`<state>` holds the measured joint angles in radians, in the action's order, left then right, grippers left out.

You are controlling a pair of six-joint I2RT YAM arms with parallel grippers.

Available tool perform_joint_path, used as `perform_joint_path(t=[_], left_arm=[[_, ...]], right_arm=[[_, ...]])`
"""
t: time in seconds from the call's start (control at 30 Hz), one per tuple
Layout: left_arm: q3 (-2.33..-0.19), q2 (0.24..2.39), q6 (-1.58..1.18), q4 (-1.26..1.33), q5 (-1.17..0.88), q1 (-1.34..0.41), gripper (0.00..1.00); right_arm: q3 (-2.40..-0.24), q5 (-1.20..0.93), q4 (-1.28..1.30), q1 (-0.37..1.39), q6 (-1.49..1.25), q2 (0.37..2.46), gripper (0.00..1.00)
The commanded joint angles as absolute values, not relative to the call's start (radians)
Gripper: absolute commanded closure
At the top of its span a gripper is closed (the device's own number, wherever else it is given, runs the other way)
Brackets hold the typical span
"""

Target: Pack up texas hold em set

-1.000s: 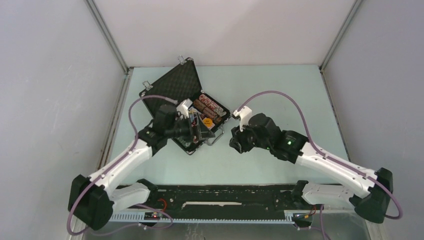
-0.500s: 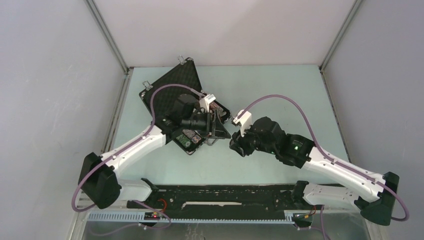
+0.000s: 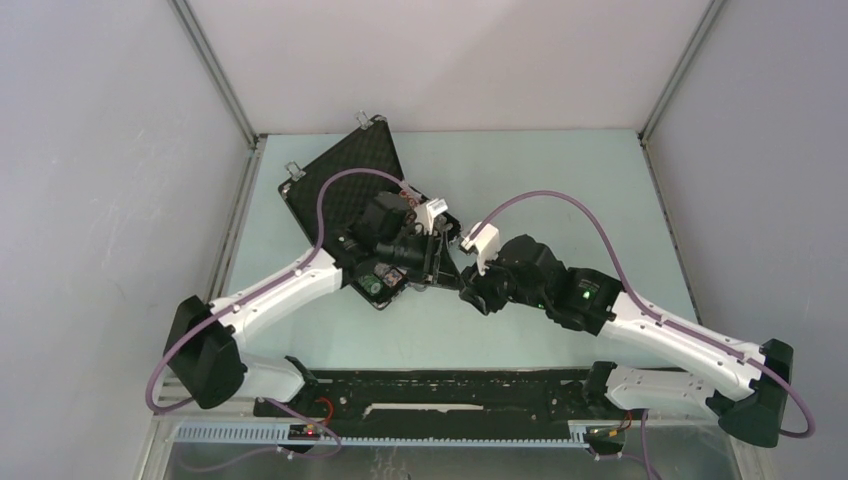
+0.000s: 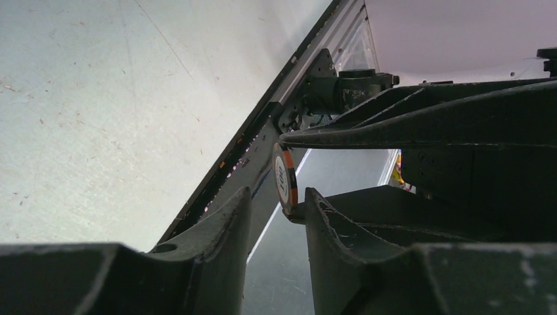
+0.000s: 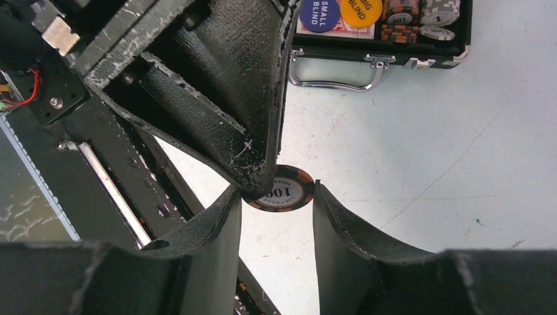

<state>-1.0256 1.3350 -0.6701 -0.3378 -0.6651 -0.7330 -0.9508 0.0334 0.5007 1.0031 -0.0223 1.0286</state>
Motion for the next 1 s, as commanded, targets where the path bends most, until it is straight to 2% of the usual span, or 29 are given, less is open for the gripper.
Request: perform_joint_path(t=[0.0,0.23,0.37,0.43,0.5,0.63,0.7,0.9,0.97], left_arm=[[-1.088,1.355,-0.649,-0.332,-0.675,-0.762,0.62],[-1.106,1.365,-0.66,-0.319,-0.68,-0.78,0.73],[-1.113,1.361,-0.656,-0.319,-0.672,-0.787,0.89],[-1.117,1.354,-0.643,-0.328,-0.651,-0.788,0.99],[-1.129,1.348,-0.617,-0.359,-0.61,-0.787,1.0],[-1.186,1.361,-0.505,-0.456,-0.454,-0.783,1.0],[-1.23,1.38,-0.411,-0.524,-0.334,-0.782,1.0],[-1.318,1.445,-0.162,-0.582,0.091,-0.776,1.0],[-1.366,1.507,-0.074,-0.599,0.158,-0.77,1.0]], right_arm=[[-0.962,0.061,0.465,1.012,-0.003,1.026,0.7],[-0.962,0.076,0.469,1.018,-0.003,1.028,0.7],[-0.962,0.104,0.469,1.025,-0.003,1.036,0.69],[-0.962,0.126,0.472,1.03,-0.008,1.042,0.61],[-0.962,0.131,0.481,1.031,-0.014,1.046,0.44],[-0.962,0.174,0.508,1.032,-0.062,1.029,0.21],[-0.962,0.2,0.532,1.018,-0.1,1.005,0.14],[-0.949,0.187,0.645,0.824,-0.242,0.867,0.11],[-0.928,0.151,0.656,0.733,-0.277,0.811,0.1]])
